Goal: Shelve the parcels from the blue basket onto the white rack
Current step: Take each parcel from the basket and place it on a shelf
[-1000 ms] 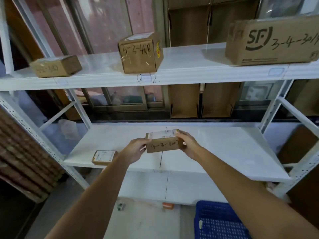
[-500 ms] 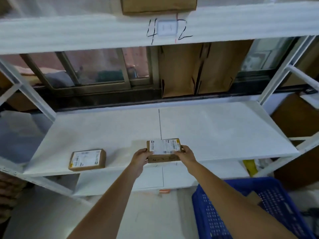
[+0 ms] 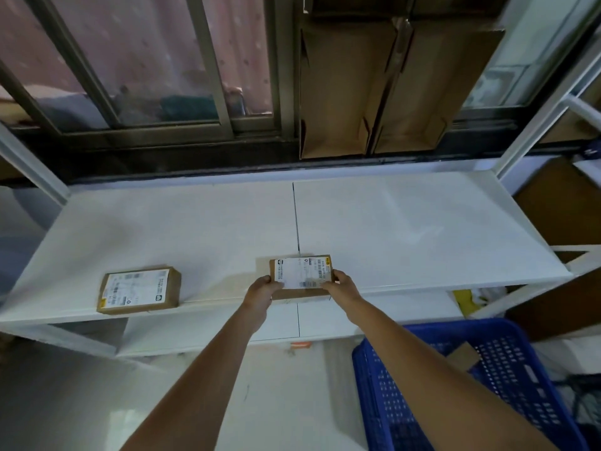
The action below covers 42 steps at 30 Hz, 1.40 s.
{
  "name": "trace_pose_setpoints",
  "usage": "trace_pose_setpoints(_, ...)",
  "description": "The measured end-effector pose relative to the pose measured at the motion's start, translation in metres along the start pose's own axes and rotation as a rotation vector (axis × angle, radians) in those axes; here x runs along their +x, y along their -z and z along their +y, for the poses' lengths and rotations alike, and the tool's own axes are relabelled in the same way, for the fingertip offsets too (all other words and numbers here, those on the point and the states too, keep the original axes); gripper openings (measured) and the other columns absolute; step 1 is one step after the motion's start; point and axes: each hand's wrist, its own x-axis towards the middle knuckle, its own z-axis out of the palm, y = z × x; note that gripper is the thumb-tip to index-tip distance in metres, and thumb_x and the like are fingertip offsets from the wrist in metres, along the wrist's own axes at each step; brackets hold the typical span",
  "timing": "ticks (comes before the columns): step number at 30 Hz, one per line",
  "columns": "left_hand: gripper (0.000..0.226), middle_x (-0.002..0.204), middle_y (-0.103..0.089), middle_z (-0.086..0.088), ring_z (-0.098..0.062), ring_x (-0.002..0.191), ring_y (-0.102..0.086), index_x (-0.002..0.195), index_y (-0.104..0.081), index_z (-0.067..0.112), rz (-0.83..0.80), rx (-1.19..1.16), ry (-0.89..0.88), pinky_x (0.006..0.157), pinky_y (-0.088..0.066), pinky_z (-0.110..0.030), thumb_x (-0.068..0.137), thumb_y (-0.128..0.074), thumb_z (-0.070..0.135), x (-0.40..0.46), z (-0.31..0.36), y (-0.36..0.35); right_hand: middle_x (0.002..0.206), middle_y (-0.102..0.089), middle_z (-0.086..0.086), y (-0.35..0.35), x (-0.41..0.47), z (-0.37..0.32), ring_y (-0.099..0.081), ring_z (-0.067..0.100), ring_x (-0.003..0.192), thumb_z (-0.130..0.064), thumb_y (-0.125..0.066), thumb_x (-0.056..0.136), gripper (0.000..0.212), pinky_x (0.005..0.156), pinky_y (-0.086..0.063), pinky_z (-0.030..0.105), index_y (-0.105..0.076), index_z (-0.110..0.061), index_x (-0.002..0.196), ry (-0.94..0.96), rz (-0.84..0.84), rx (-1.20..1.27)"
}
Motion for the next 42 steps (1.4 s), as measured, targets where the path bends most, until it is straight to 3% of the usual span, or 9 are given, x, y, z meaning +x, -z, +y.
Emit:
trace_pose_setpoints(6, 0.02, 0.094, -0.062, -0.002, -0.018, 0.102, -0.048, 0.08, -0.055, 0.012, -0.011, 0.016, -0.009, 0.091, -0.027, -0.03, 0.061, -0.062, 0.017, -0.004, -0.005, 0.001, 0.146, -0.046, 0.008, 0.003, -0.003, 0.006, -0.049, 0.027, 0.127, -0.016, -0.06, 0.091, 0.062, 0.102, -0.041, 0.036, -0.035, -0.012, 0.147, -0.037, -0.011, -0.025)
trace_pose_setpoints(11, 0.018, 0.099, -0.055, -0.008, -0.024, 0.102, -0.044, 0.073, -0.049, 0.013, 0.13, 0.083, -0.032, 0.089, -0.028, -0.033, 0.083, -0.061, 0.005, -0.016, 0.0, 0.005, 0.156, -0.033, 0.008, 0.032, -0.026, 0.011, -0.037, 0.028, 0.14, -0.025, -0.066, 0.089, 0.074, 0.111, -0.033, 0.037, -0.027, -0.014, 0.151, -0.056, 0.035, -0.004)
trace_pose_setpoints(13, 0.01, 0.104, -0.052, -0.008, -0.024, 0.1, -0.044, 0.087, -0.055, 0.01, 0.182, 0.133, -0.075, 0.086, -0.029, -0.03, 0.082, -0.063, 0.006, -0.03, 0.005, 0.0, 0.154, -0.037, 0.008, 0.05, -0.038, 0.013, -0.04, 0.028, 0.137, -0.025, -0.065, 0.089, 0.07, 0.11, -0.035, 0.036, -0.03, -0.015, 0.15, -0.054, 0.069, -0.014)
trace_pose_setpoints(16, 0.053, 0.116, -0.053, -0.007, -0.023, 0.102, -0.048, 0.12, -0.053, 0.006, 0.222, 0.182, -0.146, 0.084, -0.033, -0.028, 0.071, -0.069, 0.015, -0.053, 0.018, -0.012, 0.149, -0.042, 0.008, 0.081, -0.06, 0.013, -0.044, 0.027, 0.133, -0.022, -0.064, 0.09, 0.065, 0.108, -0.036, 0.034, -0.035, -0.015, 0.147, -0.043, 0.107, -0.003)
trace_pose_setpoints(20, 0.047, 0.126, -0.055, -0.011, -0.03, 0.114, -0.053, 0.124, -0.053, 0.008, 0.22, 0.339, -0.249, 0.09, -0.042, -0.034, 0.079, -0.065, 0.012, -0.078, 0.041, -0.054, 0.145, -0.045, 0.006, 0.125, -0.088, 0.014, -0.046, 0.025, 0.13, -0.024, -0.064, 0.09, 0.061, 0.099, -0.035, 0.028, -0.038, -0.018, 0.145, -0.02, 0.135, -0.005)
trace_pose_setpoints(24, 0.037, 0.109, -0.054, -0.003, -0.023, 0.093, -0.051, 0.119, -0.055, 0.009, 0.126, 0.39, -0.303, 0.074, -0.039, -0.026, 0.083, -0.063, 0.01, -0.102, 0.056, -0.115, 0.141, -0.048, 0.006, 0.18, -0.111, 0.019, -0.047, 0.025, 0.128, -0.024, -0.065, 0.089, 0.059, 0.103, -0.038, 0.031, -0.04, -0.018, 0.143, 0.0, 0.164, 0.001)
trace_pose_setpoints(29, 0.025, 0.077, -0.039, 0.002, -0.017, 0.074, -0.038, 0.07, -0.042, 0.023, -0.069, 0.491, -0.352, 0.059, -0.025, -0.028, 0.068, -0.066, 0.017, -0.134, 0.055, -0.221, 0.13, -0.052, 0.006, 0.279, -0.126, 0.04, -0.05, 0.023, 0.123, -0.017, -0.069, 0.087, 0.051, 0.102, -0.039, 0.03, -0.047, -0.017, 0.133, 0.025, 0.181, 0.093)
trace_pose_setpoints(33, 0.017, 0.093, -0.047, 0.002, -0.018, 0.088, -0.046, 0.099, -0.052, 0.015, -0.11, 0.543, -0.305, 0.074, -0.036, -0.027, 0.086, -0.063, 0.011, -0.139, 0.019, -0.325, 0.129, -0.056, 0.014, 0.384, -0.115, 0.084, -0.053, 0.033, 0.123, -0.01, -0.07, 0.085, 0.042, 0.108, -0.041, 0.041, -0.051, -0.015, 0.122, 0.03, 0.226, 0.095)
trace_pose_setpoints(42, 0.013, 0.111, -0.052, 0.0, -0.017, 0.105, -0.048, 0.103, -0.054, 0.016, -0.136, 0.559, -0.071, 0.096, -0.04, -0.029, 0.091, -0.059, 0.018, -0.129, -0.108, -0.527, 0.135, -0.056, 0.011, 0.572, -0.094, 0.213, -0.054, 0.03, 0.122, -0.021, -0.061, 0.088, 0.049, 0.107, -0.043, 0.042, -0.051, -0.014, 0.135, -0.04, 0.165, -0.069)
